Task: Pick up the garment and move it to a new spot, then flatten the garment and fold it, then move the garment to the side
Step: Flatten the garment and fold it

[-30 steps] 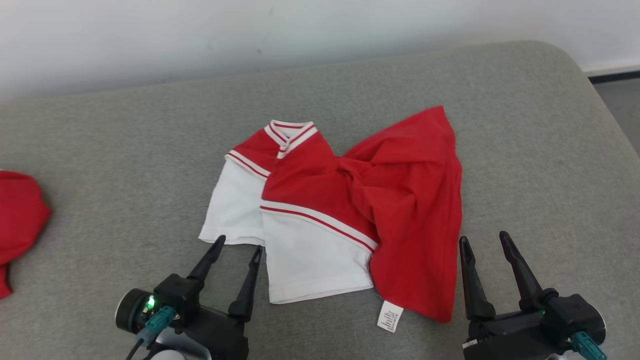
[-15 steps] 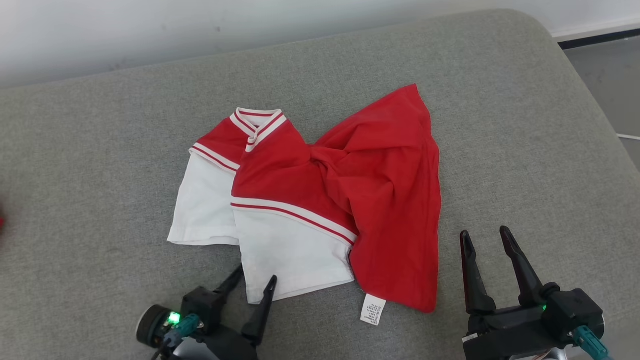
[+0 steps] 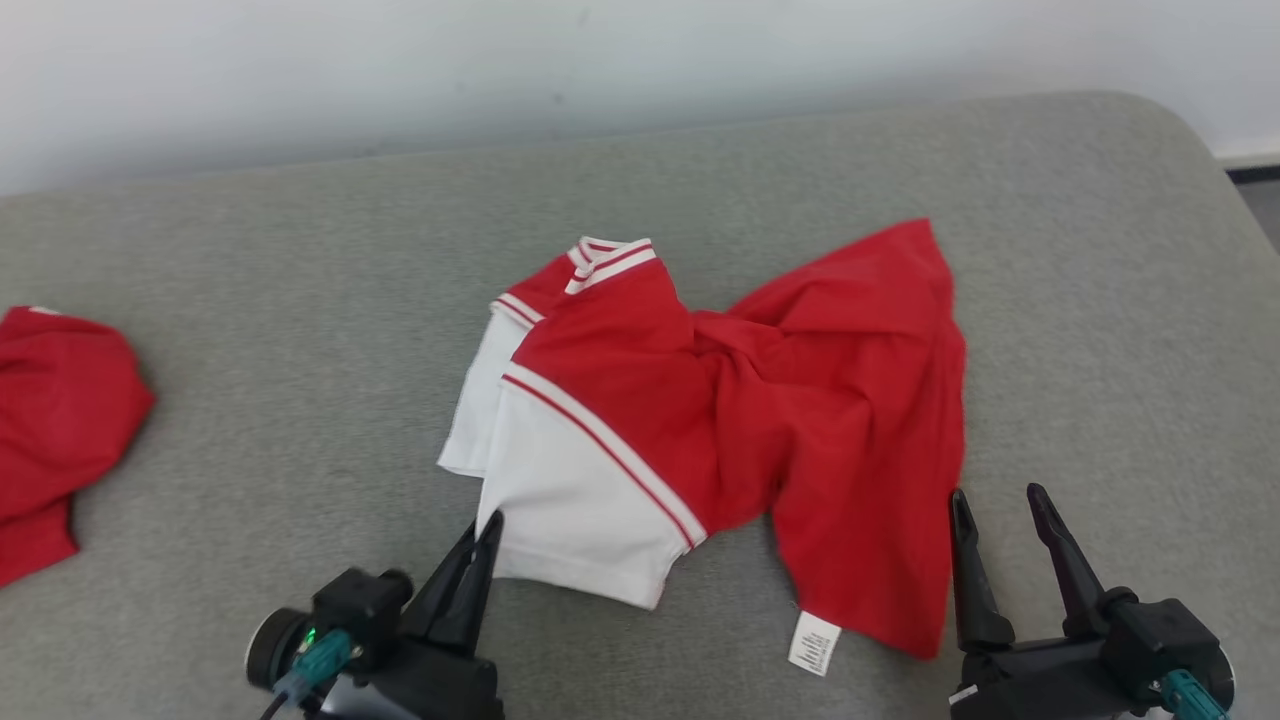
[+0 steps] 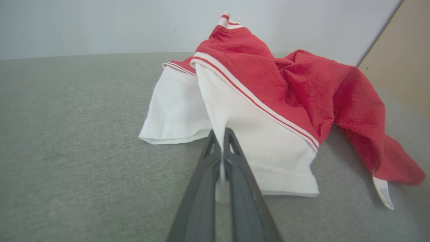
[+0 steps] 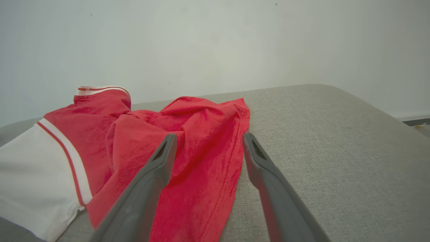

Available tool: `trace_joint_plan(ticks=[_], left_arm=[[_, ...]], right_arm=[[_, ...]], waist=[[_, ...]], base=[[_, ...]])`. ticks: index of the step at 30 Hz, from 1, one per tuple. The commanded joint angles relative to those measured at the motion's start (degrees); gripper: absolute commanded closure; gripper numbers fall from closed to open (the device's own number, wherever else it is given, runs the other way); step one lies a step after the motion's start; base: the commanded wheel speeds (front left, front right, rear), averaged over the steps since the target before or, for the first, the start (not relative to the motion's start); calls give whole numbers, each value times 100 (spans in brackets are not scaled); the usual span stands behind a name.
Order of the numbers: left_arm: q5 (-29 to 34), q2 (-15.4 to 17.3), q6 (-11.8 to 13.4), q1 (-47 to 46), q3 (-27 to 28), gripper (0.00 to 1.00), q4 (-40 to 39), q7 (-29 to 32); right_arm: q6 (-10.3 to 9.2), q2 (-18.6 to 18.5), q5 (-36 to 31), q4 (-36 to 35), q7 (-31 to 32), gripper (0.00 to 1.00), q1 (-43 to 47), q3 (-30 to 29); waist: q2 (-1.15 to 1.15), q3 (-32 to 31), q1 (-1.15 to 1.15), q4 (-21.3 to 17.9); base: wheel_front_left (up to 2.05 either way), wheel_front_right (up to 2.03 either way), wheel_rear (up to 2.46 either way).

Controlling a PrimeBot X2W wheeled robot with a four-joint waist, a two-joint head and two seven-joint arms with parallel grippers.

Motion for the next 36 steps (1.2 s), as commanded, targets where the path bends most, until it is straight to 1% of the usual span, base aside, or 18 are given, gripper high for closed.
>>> trace_joint_plan(ticks=[1, 6, 11, 17, 21, 22, 23, 24, 27, 31, 36], left_arm=[[24, 49, 45, 201, 76, 100, -98, -4], [8, 125, 162, 781, 240, 100, -416, -3], [-145, 112, 313, 1397, 388, 100, -673, -3], [-245, 114, 423, 1862, 499, 100, -616, -3], [-304, 63, 415, 2007, 456, 100, -389, 2], [-320, 34, 413, 1997, 450, 67, -347, 1], [-313, 25, 415, 1981, 440, 38, -302, 1], [-291, 19, 424, 1930, 447, 0, -285, 1], [-194, 19, 407, 1733, 528, 0, -421, 0], [-18, 139, 342, 1280, 681, 0, -668, -1], [185, 436, 206, 336, 873, 0, -889, -2]], right_arm=[[-13, 2, -70, 30, -2, 0, 62, -65], [-13, 4, -125, 151, -2, 0, 147, -250], [-13, 3, -129, 239, -2, 0, 231, -405], [-13, 2, -111, 336, -2, 0, 210, -375], [-13, 3, -102, 380, -2, 0, 164, -326], [-13, 2, -103, 394, -2, 0, 150, -328], [-13, 0, -102, 401, -2, 0, 130, -337], [-13, 0, -106, 399, -2, 0, 113, -347], [-13, 1, -135, 380, -2, 0, 80, -378], [-13, 2, -124, 361, -2, 0, 6, -371], [-13, 2, -53, 352, -2, 0, -131, -285]], waist=[[0, -310, 0, 468], [0, -466, 0, 915], [0, -538, 0, 1254], [0, -542, 0, 1385], [0, -529, 0, 1365], [0, -526, 0, 1347], [0, -517, 0, 1318], [0, -510, 0, 1292], [0, -473, 0, 1197], [0, -385, 0, 1000], [0, -171, 0, 628]], base=[[0, 0, 0], [0, 0, 0], [0, 0, 0], [0, 0, 0], [0, 0, 0], [0, 0, 0], [0, 0, 0], [0, 0, 0], [0, 0, 0], [0, 0, 0], [0, 0, 0]])
